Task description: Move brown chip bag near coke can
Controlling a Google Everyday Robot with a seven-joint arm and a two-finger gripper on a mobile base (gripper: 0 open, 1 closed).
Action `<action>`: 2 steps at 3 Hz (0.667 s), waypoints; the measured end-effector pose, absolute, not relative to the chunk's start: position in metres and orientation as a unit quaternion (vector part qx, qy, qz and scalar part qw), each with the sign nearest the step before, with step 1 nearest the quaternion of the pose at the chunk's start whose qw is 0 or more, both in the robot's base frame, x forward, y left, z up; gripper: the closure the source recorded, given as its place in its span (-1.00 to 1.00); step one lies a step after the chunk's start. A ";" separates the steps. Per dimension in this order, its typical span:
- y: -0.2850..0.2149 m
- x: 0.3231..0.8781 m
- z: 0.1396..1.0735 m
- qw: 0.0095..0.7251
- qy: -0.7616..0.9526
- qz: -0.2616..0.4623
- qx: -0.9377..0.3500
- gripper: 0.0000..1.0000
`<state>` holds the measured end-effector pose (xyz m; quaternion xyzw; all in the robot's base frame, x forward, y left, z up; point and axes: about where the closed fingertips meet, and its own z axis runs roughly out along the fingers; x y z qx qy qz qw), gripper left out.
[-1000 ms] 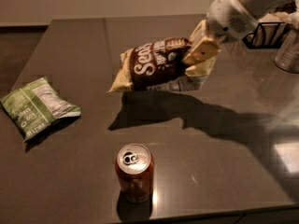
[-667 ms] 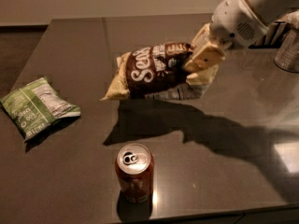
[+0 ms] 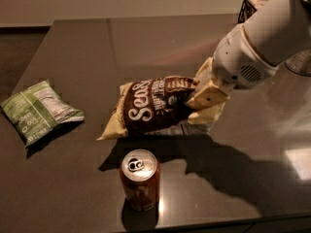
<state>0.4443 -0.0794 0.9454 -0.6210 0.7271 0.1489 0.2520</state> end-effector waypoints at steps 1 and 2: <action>-0.075 0.428 0.935 0.244 0.724 0.142 -0.629 0.66; -0.072 0.416 0.927 0.237 0.718 0.144 -0.639 0.17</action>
Offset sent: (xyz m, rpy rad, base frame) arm -0.0394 0.0087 -0.0326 -0.0375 0.0282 0.0661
